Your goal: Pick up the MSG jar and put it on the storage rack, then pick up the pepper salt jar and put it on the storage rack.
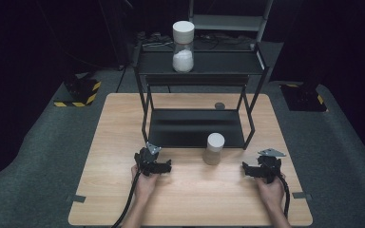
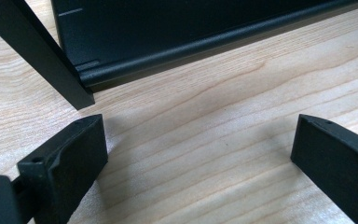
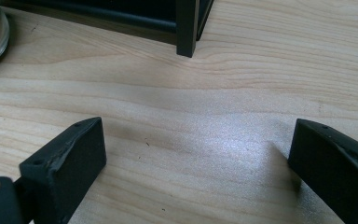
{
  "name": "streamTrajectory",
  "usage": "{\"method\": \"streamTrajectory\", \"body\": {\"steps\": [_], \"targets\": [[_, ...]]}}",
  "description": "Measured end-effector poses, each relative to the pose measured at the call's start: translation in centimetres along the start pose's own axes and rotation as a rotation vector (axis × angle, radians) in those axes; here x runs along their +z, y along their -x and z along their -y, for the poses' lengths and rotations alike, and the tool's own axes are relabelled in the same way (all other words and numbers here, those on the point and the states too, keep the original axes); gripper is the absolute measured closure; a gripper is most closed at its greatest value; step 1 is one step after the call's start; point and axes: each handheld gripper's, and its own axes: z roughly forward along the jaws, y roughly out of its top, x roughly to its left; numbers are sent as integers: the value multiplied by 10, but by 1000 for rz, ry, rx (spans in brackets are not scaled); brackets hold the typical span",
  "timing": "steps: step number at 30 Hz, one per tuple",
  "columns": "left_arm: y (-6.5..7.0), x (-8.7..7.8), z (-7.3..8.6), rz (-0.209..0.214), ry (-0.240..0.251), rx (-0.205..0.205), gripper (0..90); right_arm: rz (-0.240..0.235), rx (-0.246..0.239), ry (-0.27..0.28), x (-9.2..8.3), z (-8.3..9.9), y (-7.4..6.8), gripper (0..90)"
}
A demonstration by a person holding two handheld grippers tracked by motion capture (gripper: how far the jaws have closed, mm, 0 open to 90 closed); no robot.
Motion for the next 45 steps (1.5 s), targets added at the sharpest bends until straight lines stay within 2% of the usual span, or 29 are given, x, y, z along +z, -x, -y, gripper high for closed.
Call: {"method": "streamTrajectory", "body": {"steps": [40, 45], "targets": [[1, 0, 0, -3, 0, 2, 35, 1, 0, -4, 0, -1, -1, 34], [1, 0, 0, -3, 0, 2, 35, -24, -32, 6, -1, -1, -6, 33]]}}
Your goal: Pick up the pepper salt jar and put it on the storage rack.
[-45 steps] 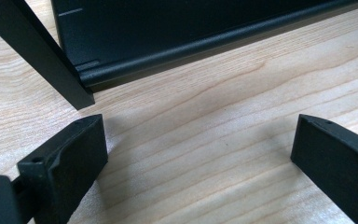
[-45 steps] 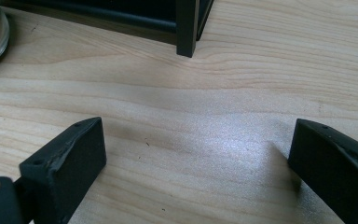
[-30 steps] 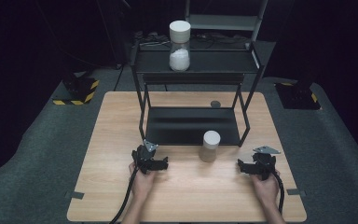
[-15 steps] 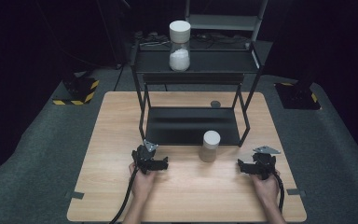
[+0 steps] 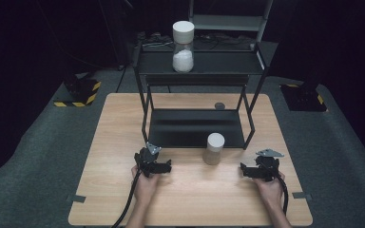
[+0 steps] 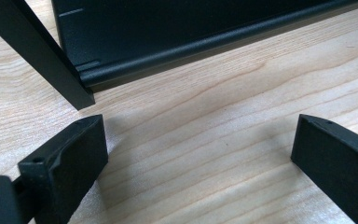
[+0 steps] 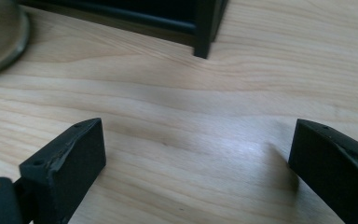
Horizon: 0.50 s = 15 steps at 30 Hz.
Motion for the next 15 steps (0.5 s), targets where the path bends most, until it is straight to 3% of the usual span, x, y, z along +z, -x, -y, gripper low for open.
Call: {"method": "streamTrajectory", "body": {"steps": [15], "targets": [[0, 0, 0, 0, 0, 0, 35, -153, -106, 42, -1, -10, -12, 24]]}}
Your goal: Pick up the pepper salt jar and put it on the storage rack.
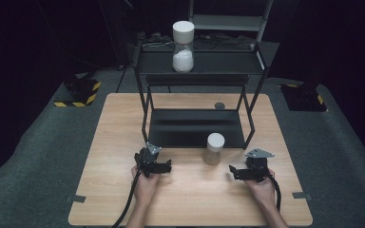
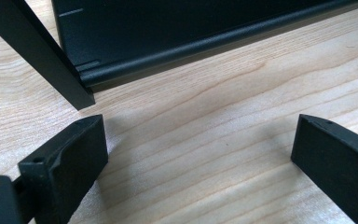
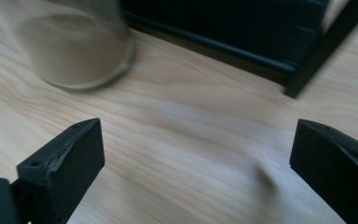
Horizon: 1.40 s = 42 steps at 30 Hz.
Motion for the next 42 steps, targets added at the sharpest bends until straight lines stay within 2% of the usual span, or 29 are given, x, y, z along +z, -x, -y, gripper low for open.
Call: {"method": "streamTrajectory", "body": {"steps": [7, 16, 31, 42], "targets": [[0, 0, 0, 0, 0, 0, 35, -82, -39, 30, 7, -10, -7, 28], [0, 0, 0, 0, 0, 0, 35, -139, -46, 67, 14, -19, -13, 54], [0, 0, 0, 0, 0, 0, 35, -157, -31, 119, 28, -35, -20, 108], [0, 0, 0, 0, 0, 0, 35, -173, -17, 155, 35, -43, -19, 166]]}}
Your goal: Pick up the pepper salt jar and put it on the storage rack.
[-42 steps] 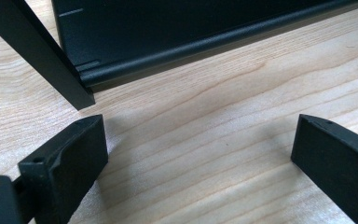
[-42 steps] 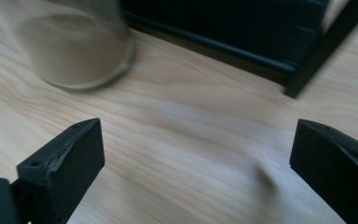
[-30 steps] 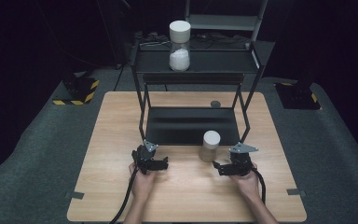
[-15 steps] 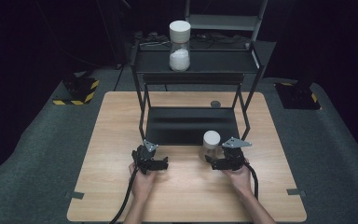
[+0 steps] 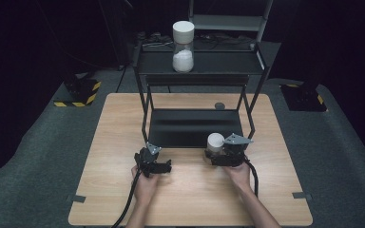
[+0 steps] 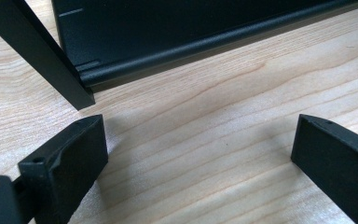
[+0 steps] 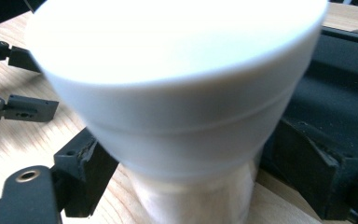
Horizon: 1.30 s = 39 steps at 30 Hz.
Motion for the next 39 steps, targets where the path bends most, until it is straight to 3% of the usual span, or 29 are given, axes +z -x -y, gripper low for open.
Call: {"method": "streamTrajectory", "body": {"steps": [7, 25, 39], "targets": [[0, 0, 0, 0, 0, 0, 35, -6, 13, 22, 2, 1, 2, 207], [0, 0, 0, 0, 0, 0, 35, 13, -45, 49, 3, 0, -9, 320], [0, 0, 0, 0, 0, 0, 35, 34, -76, 52, 1, 1, -14, 341]]}}
